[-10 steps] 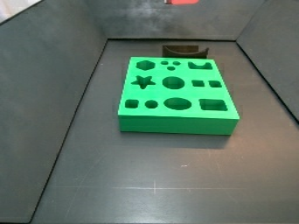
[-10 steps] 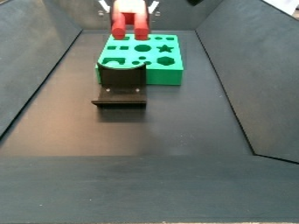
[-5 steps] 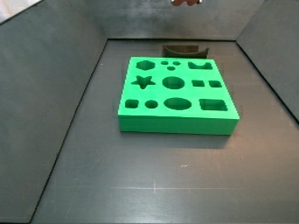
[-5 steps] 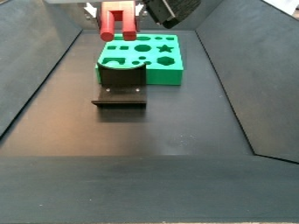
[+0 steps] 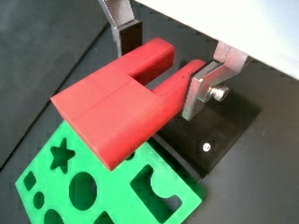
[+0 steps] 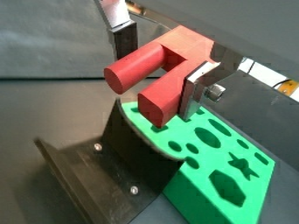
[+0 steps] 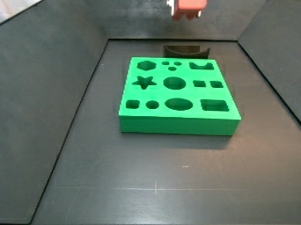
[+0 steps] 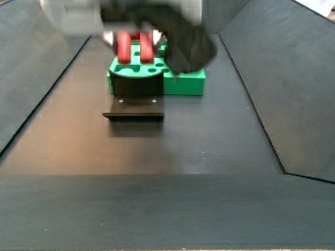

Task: Pick up the square-circle object. Move up. Rotate the square-circle object. Place the square-circle object on the fixture. Regrasp the square-circle object. Move to above the board. Insert the square-circle object.
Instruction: Place the square-circle object on the fixture.

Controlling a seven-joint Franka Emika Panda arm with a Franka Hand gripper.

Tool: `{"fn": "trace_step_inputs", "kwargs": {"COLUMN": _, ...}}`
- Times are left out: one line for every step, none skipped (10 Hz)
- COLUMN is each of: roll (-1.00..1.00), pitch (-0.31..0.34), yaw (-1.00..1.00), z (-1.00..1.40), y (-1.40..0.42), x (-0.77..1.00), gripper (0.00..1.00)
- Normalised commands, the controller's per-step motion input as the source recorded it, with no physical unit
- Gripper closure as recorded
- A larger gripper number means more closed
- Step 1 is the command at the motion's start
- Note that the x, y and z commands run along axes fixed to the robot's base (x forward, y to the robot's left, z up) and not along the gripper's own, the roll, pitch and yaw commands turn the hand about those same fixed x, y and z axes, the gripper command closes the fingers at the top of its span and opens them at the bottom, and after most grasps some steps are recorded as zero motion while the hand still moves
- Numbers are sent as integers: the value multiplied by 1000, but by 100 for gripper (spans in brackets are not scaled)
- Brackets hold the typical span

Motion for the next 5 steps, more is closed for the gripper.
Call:
{"fn": "trace_step_inputs", "kwargs": {"roll": -1000, "pitch": 49, "yaw": -119, "z": -1000, "y": 83, "x": 128, "gripper": 100}}
{"fn": "trace_step_inputs", "kwargs": {"roll": -878, "pitch": 50, "yaw": -113, "z": -1000, "y": 89, "x": 138, "gripper": 100}}
{"fn": "trace_step_inputs", "kwargs": {"roll": -658, "pitch": 47, "yaw": -105, "z": -1000, "y": 97, "x": 148, "gripper": 100}}
{"fn": "trace_step_inputs", "kwargs": {"roll": -491, "pitch": 44, "yaw": -99, "z": -1000, "y": 104, "x": 156, "gripper": 100}}
{"fn": "trace_step_inputs", "kwargs": {"roll": -331, "pitch": 45, "yaw": -96, "z": -1000, "y": 107, "x": 166, "gripper": 100}}
